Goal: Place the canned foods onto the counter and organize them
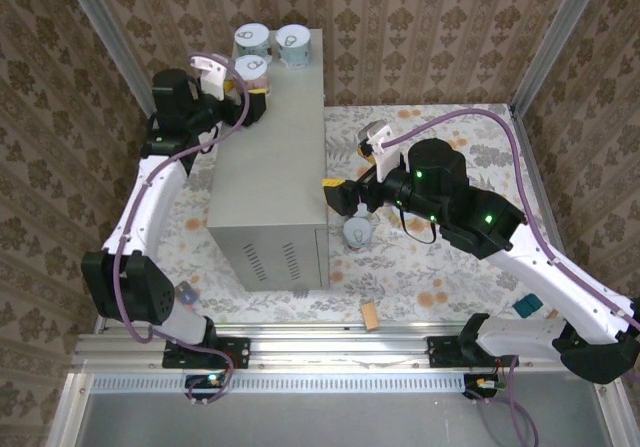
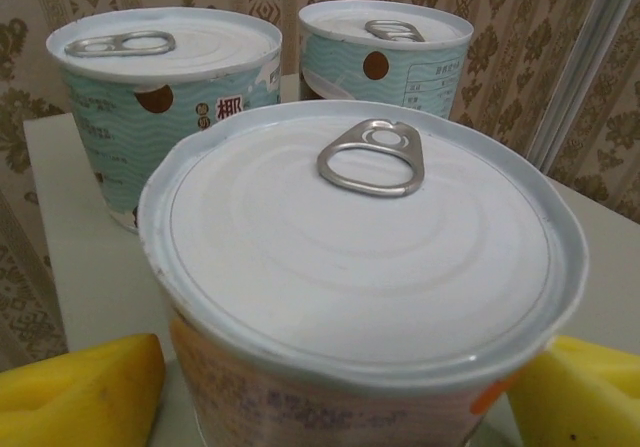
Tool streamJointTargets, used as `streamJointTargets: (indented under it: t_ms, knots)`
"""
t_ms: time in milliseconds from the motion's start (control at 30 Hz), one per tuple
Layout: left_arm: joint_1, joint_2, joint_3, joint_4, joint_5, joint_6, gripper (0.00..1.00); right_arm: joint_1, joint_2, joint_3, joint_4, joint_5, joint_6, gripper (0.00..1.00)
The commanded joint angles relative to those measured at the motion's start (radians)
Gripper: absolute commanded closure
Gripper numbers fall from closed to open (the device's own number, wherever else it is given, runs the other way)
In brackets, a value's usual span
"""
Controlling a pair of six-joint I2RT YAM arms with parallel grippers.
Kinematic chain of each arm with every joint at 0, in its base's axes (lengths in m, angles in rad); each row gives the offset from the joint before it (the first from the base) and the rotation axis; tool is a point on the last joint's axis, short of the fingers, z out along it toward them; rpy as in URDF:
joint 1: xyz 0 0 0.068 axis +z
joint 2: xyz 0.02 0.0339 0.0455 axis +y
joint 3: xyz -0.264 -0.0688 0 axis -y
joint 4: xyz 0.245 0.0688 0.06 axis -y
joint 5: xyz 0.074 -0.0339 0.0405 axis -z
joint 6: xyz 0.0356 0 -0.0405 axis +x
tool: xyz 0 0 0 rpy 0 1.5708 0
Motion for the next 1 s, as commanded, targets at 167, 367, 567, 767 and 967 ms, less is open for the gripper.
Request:
streamJointTargets:
  t_ms: [167,367,567,767,967]
  knots:
    - [0.007,0.040,0.045,0.002,0.026,-0.025,0.08,-0.003,0.003,0.025,0.003,0.007,0.005,0.00]
    - [0.007,0.067,0.077,-0.015,0.025,-0.020,0.17,-0.004,-0.005,0.016,0.007,0.012,0.006,0.00]
    - [0.007,0.088,0.097,-0.022,0.029,-0.019,0.19,-0.003,-0.012,0.007,0.008,0.017,0.009,0.00]
    - [0.007,0.095,0.104,-0.026,0.040,-0.017,0.19,-0.004,-0.014,0.005,0.009,0.020,0.009,0.00]
    - [0.007,0.101,0.113,-0.037,0.041,-0.009,0.19,-0.004,-0.012,0.007,0.012,0.014,0.010,0.00]
